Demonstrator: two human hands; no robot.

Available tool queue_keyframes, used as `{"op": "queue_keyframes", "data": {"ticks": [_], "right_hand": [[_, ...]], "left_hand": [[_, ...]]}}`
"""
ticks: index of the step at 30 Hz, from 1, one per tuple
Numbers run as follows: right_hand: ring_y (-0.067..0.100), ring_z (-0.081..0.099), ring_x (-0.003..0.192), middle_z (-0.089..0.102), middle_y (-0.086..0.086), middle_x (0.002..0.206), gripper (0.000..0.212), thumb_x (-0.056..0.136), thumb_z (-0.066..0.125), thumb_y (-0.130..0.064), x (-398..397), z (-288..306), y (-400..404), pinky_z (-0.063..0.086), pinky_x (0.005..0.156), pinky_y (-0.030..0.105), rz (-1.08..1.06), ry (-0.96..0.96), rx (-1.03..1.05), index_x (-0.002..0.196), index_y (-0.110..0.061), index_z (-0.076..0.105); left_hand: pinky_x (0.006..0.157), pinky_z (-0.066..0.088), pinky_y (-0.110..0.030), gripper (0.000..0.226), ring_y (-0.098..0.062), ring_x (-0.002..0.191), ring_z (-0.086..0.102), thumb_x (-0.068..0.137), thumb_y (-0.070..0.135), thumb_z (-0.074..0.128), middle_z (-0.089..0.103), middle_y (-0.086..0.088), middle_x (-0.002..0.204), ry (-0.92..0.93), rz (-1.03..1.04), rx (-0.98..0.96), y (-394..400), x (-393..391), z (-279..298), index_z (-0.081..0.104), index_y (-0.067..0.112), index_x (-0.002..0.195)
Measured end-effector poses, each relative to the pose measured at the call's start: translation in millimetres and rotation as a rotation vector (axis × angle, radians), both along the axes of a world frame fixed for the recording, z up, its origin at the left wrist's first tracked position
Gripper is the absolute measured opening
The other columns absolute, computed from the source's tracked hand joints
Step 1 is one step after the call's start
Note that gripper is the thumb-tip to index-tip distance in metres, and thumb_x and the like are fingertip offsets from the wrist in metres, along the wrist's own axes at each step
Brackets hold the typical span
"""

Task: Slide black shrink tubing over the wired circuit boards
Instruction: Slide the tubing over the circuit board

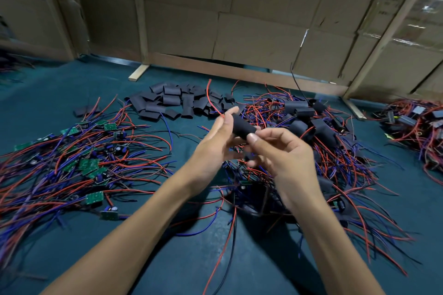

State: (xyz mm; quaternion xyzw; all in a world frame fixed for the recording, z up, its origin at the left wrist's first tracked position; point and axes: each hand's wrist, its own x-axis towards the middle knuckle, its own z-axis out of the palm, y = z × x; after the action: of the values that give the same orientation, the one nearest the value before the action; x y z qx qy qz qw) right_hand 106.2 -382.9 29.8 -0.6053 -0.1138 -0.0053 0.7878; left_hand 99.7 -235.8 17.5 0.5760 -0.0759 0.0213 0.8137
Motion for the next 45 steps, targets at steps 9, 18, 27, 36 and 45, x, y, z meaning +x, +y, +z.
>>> {"op": "queue_keyframes", "data": {"ticks": [9, 18, 27, 36, 45], "right_hand": [[0.008, 0.033, 0.039, 0.049, 0.005, 0.06, 0.032, 0.079, 0.079, -0.017, 9, 33, -28, 0.022, 0.036, 0.014, 0.067, 0.146, -0.131, 0.107, -0.005, 0.07], [0.007, 0.031, 0.039, 0.043, -0.002, 0.049, 0.032, 0.061, 0.087, -0.036, -8, 55, -126, 0.025, 0.038, 0.012, -0.121, 0.159, -0.632, 0.081, -0.012, 0.079], [0.011, 0.065, 0.095, 0.073, -0.004, 0.098, 0.015, 0.086, 0.079, -0.013, -18, 22, -65, 0.048, 0.09, 0.027, -0.025, -0.579, -1.189, 0.1, -0.019, 0.078], [0.013, 0.066, 0.102, 0.073, -0.004, 0.107, 0.019, 0.093, 0.072, -0.019, 2, 3, -15, 0.048, 0.091, 0.026, 0.024, -0.655, -1.044, 0.112, -0.016, 0.076], [0.008, 0.07, 0.093, 0.075, -0.003, 0.101, 0.031, 0.088, 0.072, -0.001, 38, 50, 26, 0.053, 0.087, 0.022, -0.231, -0.169, -0.406, 0.114, -0.017, 0.072]], "left_hand": [[0.104, 0.05, -0.048, 0.043, -0.024, 0.128, 0.058, 0.105, 0.045, 0.039, 0.067, 0.001, 0.132, -0.026, -0.091, 0.186, 1, 2, 22, 0.07, 0.019, 0.122], [0.111, 0.034, -0.04, 0.06, -0.017, 0.13, 0.041, 0.088, 0.07, 0.052, 0.051, 0.004, 0.138, -0.208, -0.25, 1.496, 43, 21, 11, 0.05, 0.045, 0.142], [0.098, 0.042, -0.04, 0.033, -0.022, 0.118, 0.051, 0.102, 0.039, 0.053, 0.062, 0.003, 0.12, -0.466, -0.149, 1.887, 59, 31, 6, 0.064, 0.028, 0.131], [0.086, 0.049, -0.028, 0.021, -0.013, 0.094, 0.064, 0.096, 0.023, 0.066, 0.072, 0.002, 0.1, -0.581, 0.181, 1.407, 93, 14, 57, 0.073, 0.014, 0.114], [0.051, 0.052, -0.018, 0.015, -0.008, 0.063, 0.067, 0.1, 0.012, 0.057, 0.073, -0.006, 0.083, 0.305, -0.061, -0.096, 62, 20, 85, 0.066, 0.001, 0.098]]}}
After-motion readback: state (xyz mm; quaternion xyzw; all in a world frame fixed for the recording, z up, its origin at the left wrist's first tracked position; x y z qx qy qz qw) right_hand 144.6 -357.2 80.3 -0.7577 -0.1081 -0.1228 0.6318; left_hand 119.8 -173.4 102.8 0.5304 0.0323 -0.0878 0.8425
